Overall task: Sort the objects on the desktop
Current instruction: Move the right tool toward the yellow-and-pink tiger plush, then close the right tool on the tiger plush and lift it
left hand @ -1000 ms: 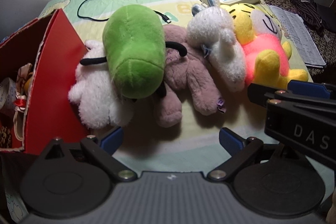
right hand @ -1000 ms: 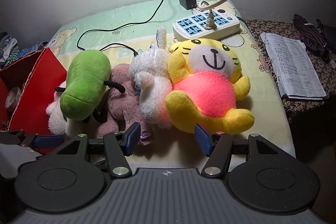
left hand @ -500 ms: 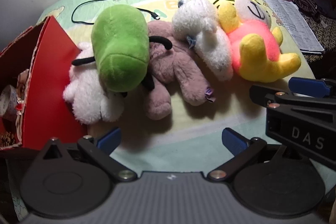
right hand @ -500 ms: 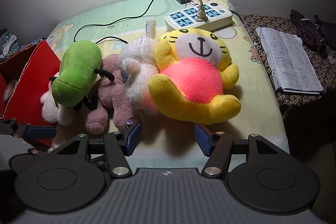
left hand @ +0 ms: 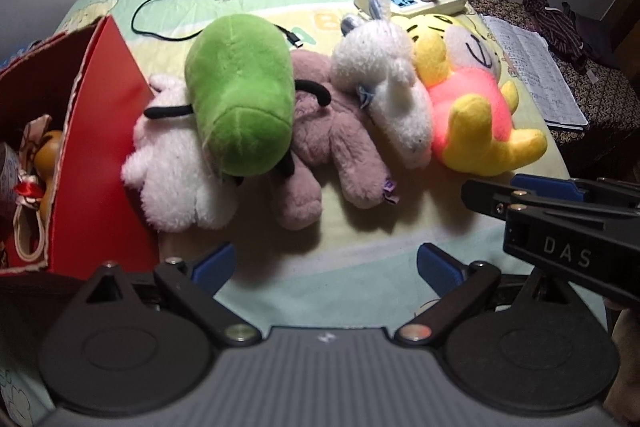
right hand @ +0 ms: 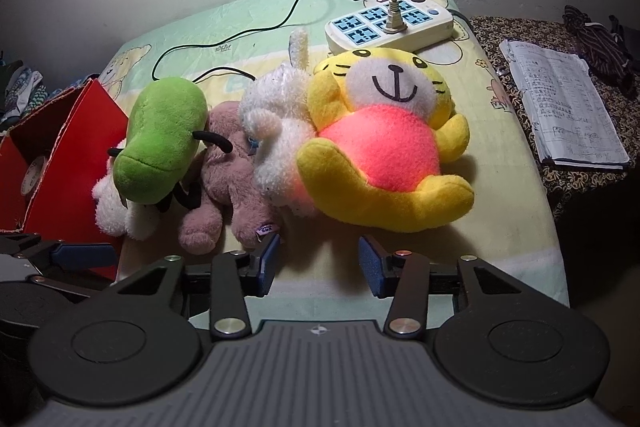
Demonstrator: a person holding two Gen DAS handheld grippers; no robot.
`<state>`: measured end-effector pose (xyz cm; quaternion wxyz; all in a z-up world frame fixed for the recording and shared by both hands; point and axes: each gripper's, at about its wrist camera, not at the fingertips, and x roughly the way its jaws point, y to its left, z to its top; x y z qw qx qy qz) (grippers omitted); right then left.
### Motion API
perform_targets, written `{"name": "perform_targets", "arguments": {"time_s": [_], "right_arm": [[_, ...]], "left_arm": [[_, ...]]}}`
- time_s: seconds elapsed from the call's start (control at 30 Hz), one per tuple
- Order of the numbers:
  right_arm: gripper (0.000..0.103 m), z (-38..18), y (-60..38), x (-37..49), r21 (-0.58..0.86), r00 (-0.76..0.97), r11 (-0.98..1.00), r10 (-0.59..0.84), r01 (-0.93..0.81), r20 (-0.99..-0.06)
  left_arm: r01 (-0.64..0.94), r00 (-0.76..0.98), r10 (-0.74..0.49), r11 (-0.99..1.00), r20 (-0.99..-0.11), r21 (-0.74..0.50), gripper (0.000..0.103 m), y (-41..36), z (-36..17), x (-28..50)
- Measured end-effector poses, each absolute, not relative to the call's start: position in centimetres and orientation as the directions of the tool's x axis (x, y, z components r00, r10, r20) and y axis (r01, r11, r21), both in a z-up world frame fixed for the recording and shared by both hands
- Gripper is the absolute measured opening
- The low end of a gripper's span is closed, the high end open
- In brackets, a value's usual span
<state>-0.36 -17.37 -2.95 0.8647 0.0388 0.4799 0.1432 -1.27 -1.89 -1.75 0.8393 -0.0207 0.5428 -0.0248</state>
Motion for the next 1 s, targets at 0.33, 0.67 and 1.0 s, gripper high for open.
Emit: {"name": "perform_targets", "arguments": {"time_s": [0.33,0.67,1.0], "right_arm": [[0.046,-0.9,-21.8,1.7,0.248,0.576,0.963,0.264,-0.109,-0.773],[0.048,-2.3,-27.2,5.3,0.308,0.58,0.951,0.239,0.022,-0.779],[0.061,-5.4,-28.3,8.6,0.417,0.523,0.908,0.335,0.042,-0.783]], "left_arm": [[0.166,0.421,-0.184,0.978,-0.888,-0.124,0.086,-5.4,-0.3,2.0],[0.249,0.395,-0.279,0.95,-0.875,-0.191,0.081,-10.2,-1.2,6.5],[0.257,0.329,-0.283,0.945,-0.901,-0.203,0.078,-11.6,-4.4,10.2]]}}
